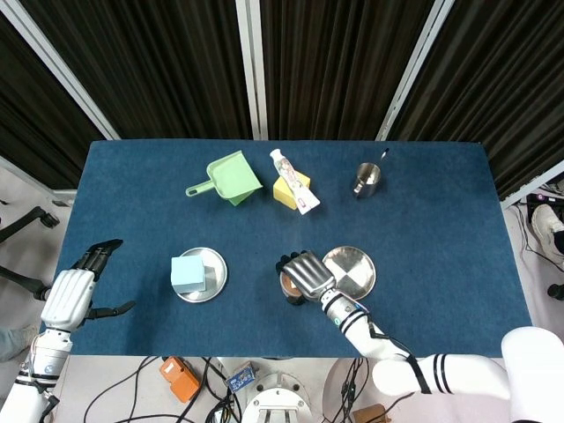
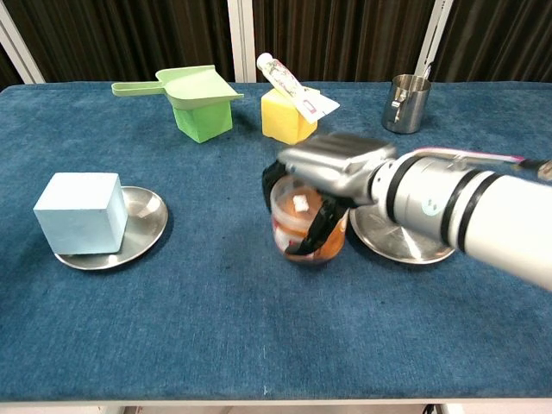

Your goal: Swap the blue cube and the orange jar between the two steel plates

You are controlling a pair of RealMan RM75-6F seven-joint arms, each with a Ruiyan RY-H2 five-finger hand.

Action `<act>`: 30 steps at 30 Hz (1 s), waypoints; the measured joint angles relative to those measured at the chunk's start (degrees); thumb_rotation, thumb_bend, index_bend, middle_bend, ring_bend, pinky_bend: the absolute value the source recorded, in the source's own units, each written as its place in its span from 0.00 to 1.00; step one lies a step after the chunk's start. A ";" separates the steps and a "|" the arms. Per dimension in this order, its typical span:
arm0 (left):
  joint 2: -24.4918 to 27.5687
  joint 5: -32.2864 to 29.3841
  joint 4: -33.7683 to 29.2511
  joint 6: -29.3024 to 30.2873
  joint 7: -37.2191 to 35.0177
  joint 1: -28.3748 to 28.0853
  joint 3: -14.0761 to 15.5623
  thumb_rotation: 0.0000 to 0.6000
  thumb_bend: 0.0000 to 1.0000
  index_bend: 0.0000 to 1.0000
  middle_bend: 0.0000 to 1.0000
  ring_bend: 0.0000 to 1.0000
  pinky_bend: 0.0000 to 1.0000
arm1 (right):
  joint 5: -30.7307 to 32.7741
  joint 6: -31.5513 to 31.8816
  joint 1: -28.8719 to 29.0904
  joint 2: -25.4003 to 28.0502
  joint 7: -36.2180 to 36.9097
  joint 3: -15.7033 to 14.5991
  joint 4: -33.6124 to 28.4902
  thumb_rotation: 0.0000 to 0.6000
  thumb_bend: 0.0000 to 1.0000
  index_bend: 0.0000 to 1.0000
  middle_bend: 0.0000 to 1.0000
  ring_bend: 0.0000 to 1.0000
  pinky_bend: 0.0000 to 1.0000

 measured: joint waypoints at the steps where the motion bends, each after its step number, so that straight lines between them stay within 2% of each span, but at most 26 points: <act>1: -0.05 0.02 0.01 -0.09 0.03 0.04 -0.09 0.97 0.00 0.09 0.10 0.10 0.30 | -0.52 0.49 -0.26 0.88 0.76 0.09 -0.62 1.00 0.55 0.79 0.67 0.74 0.93; 9: -0.50 0.12 0.05 -0.97 0.97 0.10 -0.67 0.97 0.00 0.09 0.10 0.10 0.30 | -5.28 4.30 -3.96 12.53 7.03 -0.26 -5.00 1.00 0.55 0.77 0.67 0.74 0.90; 12: -1.05 0.00 0.19 -1.93 1.40 -0.27 -0.94 0.97 0.00 0.09 0.10 0.10 0.29 | -5.54 4.11 -5.40 16.04 9.59 -1.87 -4.64 1.00 0.55 0.72 0.67 0.69 0.78; 15: -1.72 -0.15 0.26 -2.90 2.28 -0.64 -1.13 0.97 0.00 0.09 0.10 0.10 0.28 | -6.02 3.48 -6.14 16.25 12.63 -3.04 -2.40 1.00 0.55 0.64 0.64 0.61 0.63; 18: -2.18 -0.22 0.13 -3.29 3.56 -0.70 -1.21 0.97 0.00 0.09 0.10 0.10 0.28 | -7.26 2.44 -6.53 15.16 16.11 -4.22 0.69 1.00 0.55 0.56 0.53 0.51 0.55; 20: -2.19 -0.13 -0.03 -3.08 3.84 -0.56 -1.26 0.97 0.00 0.09 0.10 0.10 0.28 | -8.18 1.63 -6.66 14.46 18.31 -4.88 2.33 1.00 0.55 0.45 0.44 0.42 0.47; 22: -2.04 0.15 -0.21 -2.42 3.96 -0.26 -1.34 0.97 0.00 0.09 0.10 0.10 0.27 | -9.24 0.66 -6.73 13.79 20.73 -5.51 4.08 1.00 0.54 0.30 0.33 0.32 0.40; 24: -1.81 0.59 -0.28 -1.70 3.98 0.18 -1.36 0.96 0.00 0.09 0.10 0.10 0.27 | -9.94 -0.59 -6.70 13.52 22.99 -5.98 5.02 1.00 0.49 0.10 0.19 0.18 0.33; 25: -1.70 0.77 -0.28 -1.51 3.92 0.38 -1.32 0.97 0.00 0.09 0.10 0.10 0.27 | -10.06 -1.33 -6.65 13.56 23.93 -6.15 5.14 1.00 0.45 0.04 0.13 0.12 0.30; 27: -1.45 1.03 -0.28 -1.31 3.53 0.68 -1.16 0.97 0.00 0.09 0.09 0.10 0.27 | -10.26 -3.68 -6.39 14.18 26.31 -6.61 5.04 1.00 0.34 0.00 0.02 0.02 0.20; 30: -1.08 1.73 -0.26 -0.56 3.21 1.18 -0.95 0.97 0.00 0.09 0.08 0.10 0.27 | -10.81 -5.88 -6.14 15.67 28.87 -7.12 4.21 1.00 0.21 0.00 0.00 0.00 0.06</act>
